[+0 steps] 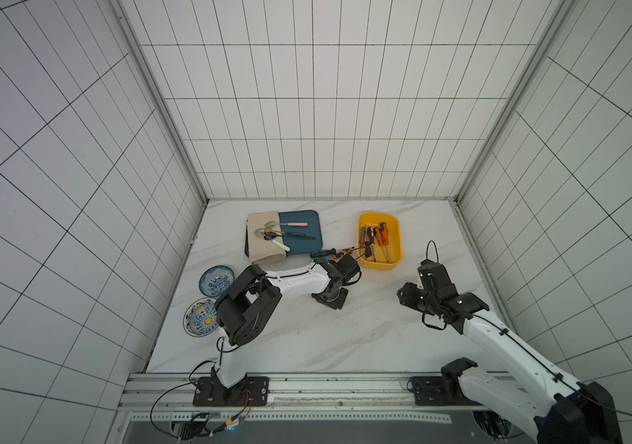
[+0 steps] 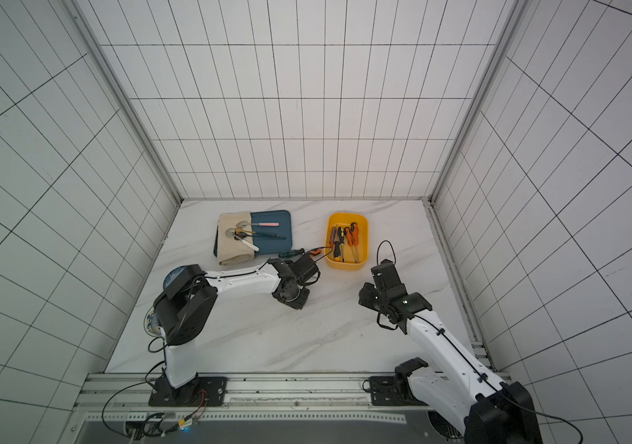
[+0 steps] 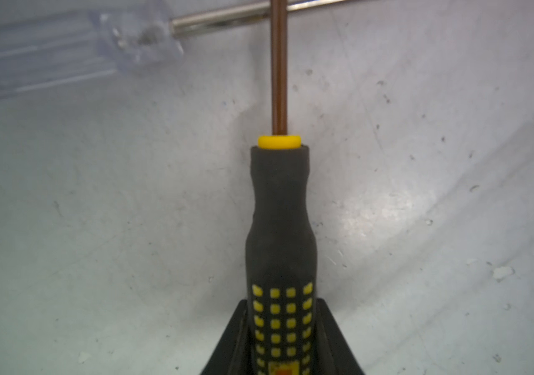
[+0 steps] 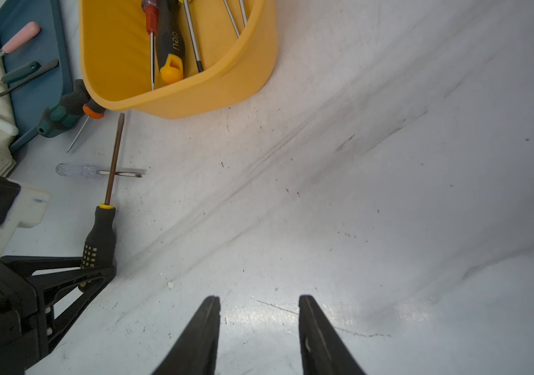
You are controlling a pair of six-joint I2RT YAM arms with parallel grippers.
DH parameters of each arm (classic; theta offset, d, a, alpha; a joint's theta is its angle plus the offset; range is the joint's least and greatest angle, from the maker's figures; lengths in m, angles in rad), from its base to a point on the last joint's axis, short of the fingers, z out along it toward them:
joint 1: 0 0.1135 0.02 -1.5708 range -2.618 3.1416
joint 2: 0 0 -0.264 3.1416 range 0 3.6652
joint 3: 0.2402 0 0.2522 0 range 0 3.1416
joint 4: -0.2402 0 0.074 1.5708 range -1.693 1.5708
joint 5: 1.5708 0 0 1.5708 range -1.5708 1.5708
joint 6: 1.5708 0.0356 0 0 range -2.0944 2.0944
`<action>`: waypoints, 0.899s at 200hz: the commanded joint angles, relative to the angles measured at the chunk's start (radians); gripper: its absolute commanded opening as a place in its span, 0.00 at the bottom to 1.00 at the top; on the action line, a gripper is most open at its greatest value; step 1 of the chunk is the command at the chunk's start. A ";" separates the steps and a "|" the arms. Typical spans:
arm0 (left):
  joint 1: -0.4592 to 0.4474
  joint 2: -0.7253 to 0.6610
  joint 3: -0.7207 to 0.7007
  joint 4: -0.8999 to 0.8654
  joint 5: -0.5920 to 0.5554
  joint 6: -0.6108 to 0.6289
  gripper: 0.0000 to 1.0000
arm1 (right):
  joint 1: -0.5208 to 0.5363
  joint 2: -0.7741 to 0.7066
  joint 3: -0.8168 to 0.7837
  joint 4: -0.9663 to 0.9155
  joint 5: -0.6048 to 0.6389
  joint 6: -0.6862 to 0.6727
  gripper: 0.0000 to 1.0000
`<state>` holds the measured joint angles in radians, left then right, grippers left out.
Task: Put the screwdriver on the desktop into the storage box
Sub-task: Pick up the screwdriver from the center of the board.
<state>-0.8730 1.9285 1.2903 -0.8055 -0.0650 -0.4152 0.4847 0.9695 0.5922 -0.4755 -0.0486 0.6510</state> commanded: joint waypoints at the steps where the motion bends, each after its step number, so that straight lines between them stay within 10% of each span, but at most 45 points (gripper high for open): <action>1: -0.011 -0.051 -0.017 0.006 0.001 0.010 0.16 | 0.008 0.002 -0.025 0.008 0.004 0.013 0.43; 32: -0.011 -0.128 -0.038 0.008 0.032 -0.004 0.00 | 0.008 -0.006 -0.018 0.002 0.000 0.014 0.43; 180: -0.003 -0.523 -0.219 0.332 0.269 -0.154 0.00 | 0.020 0.043 0.025 0.547 -0.574 0.186 0.54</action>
<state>-0.8753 1.4555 1.0840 -0.5873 0.1547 -0.5430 0.4870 0.9771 0.5926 -0.1135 -0.4847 0.7635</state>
